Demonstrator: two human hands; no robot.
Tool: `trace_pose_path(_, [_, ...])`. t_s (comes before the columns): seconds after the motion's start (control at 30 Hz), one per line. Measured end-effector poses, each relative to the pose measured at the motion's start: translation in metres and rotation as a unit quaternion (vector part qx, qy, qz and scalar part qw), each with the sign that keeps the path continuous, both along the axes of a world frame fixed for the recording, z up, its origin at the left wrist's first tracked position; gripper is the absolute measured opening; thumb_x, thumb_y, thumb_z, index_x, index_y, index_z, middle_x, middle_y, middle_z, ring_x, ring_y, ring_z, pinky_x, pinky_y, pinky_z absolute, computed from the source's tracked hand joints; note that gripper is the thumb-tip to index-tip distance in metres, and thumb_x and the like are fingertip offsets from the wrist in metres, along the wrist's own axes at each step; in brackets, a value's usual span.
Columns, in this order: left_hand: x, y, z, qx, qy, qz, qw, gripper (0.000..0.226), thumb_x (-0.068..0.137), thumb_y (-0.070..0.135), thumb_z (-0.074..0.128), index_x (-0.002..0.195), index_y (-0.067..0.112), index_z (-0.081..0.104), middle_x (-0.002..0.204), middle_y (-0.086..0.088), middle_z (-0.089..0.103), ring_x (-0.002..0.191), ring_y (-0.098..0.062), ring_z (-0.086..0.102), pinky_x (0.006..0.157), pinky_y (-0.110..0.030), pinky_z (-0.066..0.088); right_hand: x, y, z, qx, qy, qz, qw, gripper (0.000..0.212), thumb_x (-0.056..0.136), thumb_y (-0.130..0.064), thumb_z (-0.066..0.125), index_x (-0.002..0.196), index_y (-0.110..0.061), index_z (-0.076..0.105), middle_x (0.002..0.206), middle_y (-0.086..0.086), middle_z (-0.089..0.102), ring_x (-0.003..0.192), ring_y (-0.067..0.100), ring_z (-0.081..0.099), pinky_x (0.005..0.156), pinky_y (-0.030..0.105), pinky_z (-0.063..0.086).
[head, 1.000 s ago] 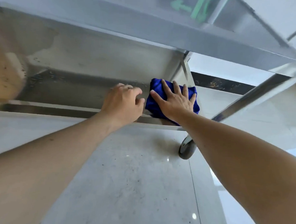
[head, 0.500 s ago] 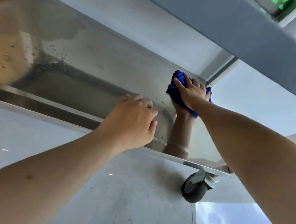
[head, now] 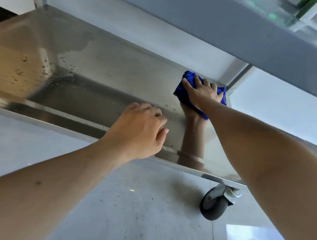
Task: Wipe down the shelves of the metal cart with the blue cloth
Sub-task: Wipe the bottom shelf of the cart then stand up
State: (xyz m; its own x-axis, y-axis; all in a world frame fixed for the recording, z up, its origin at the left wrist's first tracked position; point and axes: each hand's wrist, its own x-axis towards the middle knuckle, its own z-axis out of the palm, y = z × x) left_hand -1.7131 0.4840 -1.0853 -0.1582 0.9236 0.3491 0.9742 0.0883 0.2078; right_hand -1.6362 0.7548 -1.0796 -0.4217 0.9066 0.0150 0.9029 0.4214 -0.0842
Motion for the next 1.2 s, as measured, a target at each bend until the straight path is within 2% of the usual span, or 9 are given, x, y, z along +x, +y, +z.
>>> trace_pose_path(0.13, [0.005, -0.009, 0.004, 0.037, 0.001, 0.052, 0.998, 0.039, 0.090, 0.039, 0.036, 0.088, 0.016, 0.068, 0.089, -0.001, 0.069, 0.093, -0.024, 0.056, 0.082, -0.042, 0.047, 0.000, -0.048, -0.005, -0.002, 0.005, 0.033, 0.999, 0.087, 0.076, -0.088, 0.007, 0.150, -0.046, 0.026, 0.157, -0.001, 0.035, 0.146, 0.031, 0.019, 0.113, 0.064, 0.011])
trace_pose_path(0.27, [0.011, -0.018, 0.011, 0.087, -0.004, 0.125, 0.988, 0.034, 0.089, 0.028, 0.047, 0.067, 0.010, 0.065, 0.063, -0.008, 0.058, 0.063, -0.026, 0.046, 0.060, -0.033, 0.039, 0.013, -0.092, -0.005, 0.001, 0.005, 0.055, 0.998, 0.089, 0.076, -0.089, 0.006, 0.153, -0.047, 0.021, 0.159, -0.004, 0.030, 0.148, 0.030, 0.017, 0.115, 0.064, 0.010])
trace_pose_path(0.5, [0.001, -0.046, 0.016, 0.029, -0.028, 0.069, 0.997, 0.041, 0.093, 0.030, 0.039, 0.069, 0.012, 0.067, 0.063, 0.000, 0.049, 0.057, -0.023, 0.046, 0.055, -0.032, 0.043, 0.045, -0.149, -0.006, -0.015, -0.002, 0.072, 0.997, 0.088, 0.076, -0.090, 0.003, 0.154, -0.050, 0.014, 0.163, -0.010, 0.023, 0.149, 0.025, 0.009, 0.117, 0.061, 0.006])
trace_pose_path(0.6, [-0.015, -0.070, 0.010, -0.018, -0.052, 0.002, 0.998, 0.035, 0.094, 0.025, 0.040, 0.096, 0.011, 0.072, 0.091, -0.004, 0.070, 0.090, -0.027, 0.066, 0.080, -0.038, 0.053, 0.048, -0.170, -0.004, -0.027, -0.003, 0.072, 0.997, 0.086, 0.078, -0.089, 0.004, 0.155, -0.050, 0.012, 0.165, -0.010, 0.018, 0.151, 0.025, 0.005, 0.118, 0.060, 0.003])
trace_pose_path(0.67, [-0.025, -0.079, 0.007, -0.063, -0.096, -0.040, 0.993, 0.036, 0.097, 0.019, 0.047, 0.127, 0.013, 0.064, 0.135, -0.004, 0.062, 0.129, -0.020, 0.054, 0.113, -0.028, 0.035, 0.049, -0.185, -0.003, -0.029, -0.013, 0.069, 0.997, 0.088, 0.077, -0.088, 0.002, 0.155, -0.049, 0.011, 0.166, -0.007, 0.016, 0.151, 0.028, 0.005, 0.118, 0.061, 0.003])
trace_pose_path(0.73, [-0.031, -0.082, 0.011, -0.105, -0.130, -0.063, 0.984, 0.042, 0.098, 0.018, 0.050, 0.140, 0.017, 0.053, 0.150, 0.000, 0.048, 0.143, -0.013, 0.037, 0.115, -0.019, 0.016, 0.051, -0.198, -0.002, -0.028, -0.022, 0.064, 0.997, 0.089, 0.077, -0.086, 0.002, 0.156, -0.046, 0.009, 0.165, -0.005, 0.016, 0.150, 0.030, 0.006, 0.117, 0.062, 0.005])
trace_pose_path(0.97, [-0.036, -0.090, 0.011, -0.160, -0.079, -0.026, 0.984, 0.055, 0.097, 0.048, 0.051, 0.147, 0.025, 0.043, 0.157, 0.003, 0.036, 0.149, -0.023, 0.023, 0.121, -0.041, 0.023, 0.051, -0.238, -0.005, -0.020, -0.023, 0.065, 0.997, 0.089, 0.078, -0.084, 0.000, 0.156, -0.043, 0.012, 0.166, 0.000, 0.017, 0.150, 0.034, 0.007, 0.117, 0.064, 0.006])
trace_pose_path(1.13, [-0.035, -0.097, 0.006, -0.122, 0.002, 0.115, 0.986, 0.066, 0.080, 0.085, 0.033, 0.103, 0.027, 0.055, 0.130, 0.003, 0.055, 0.124, -0.026, 0.043, 0.104, -0.051, 0.035, 0.038, -0.259, -0.010, -0.012, -0.013, 0.060, 0.998, 0.093, 0.074, -0.082, -0.008, 0.157, -0.044, 0.011, 0.167, 0.000, 0.014, 0.152, 0.034, 0.002, 0.117, 0.064, 0.001])
trace_pose_path(1.2, [-0.041, -0.098, 0.004, -0.121, -0.007, 0.114, 0.986, 0.072, 0.078, 0.087, 0.031, 0.111, 0.028, 0.056, 0.132, 0.003, 0.053, 0.123, -0.026, 0.043, 0.102, -0.049, 0.035, 0.034, -0.259, -0.010, -0.015, -0.014, 0.063, 0.998, 0.094, 0.073, -0.082, -0.010, 0.157, -0.044, 0.009, 0.168, 0.001, 0.013, 0.152, 0.035, 0.001, 0.117, 0.066, 0.001])
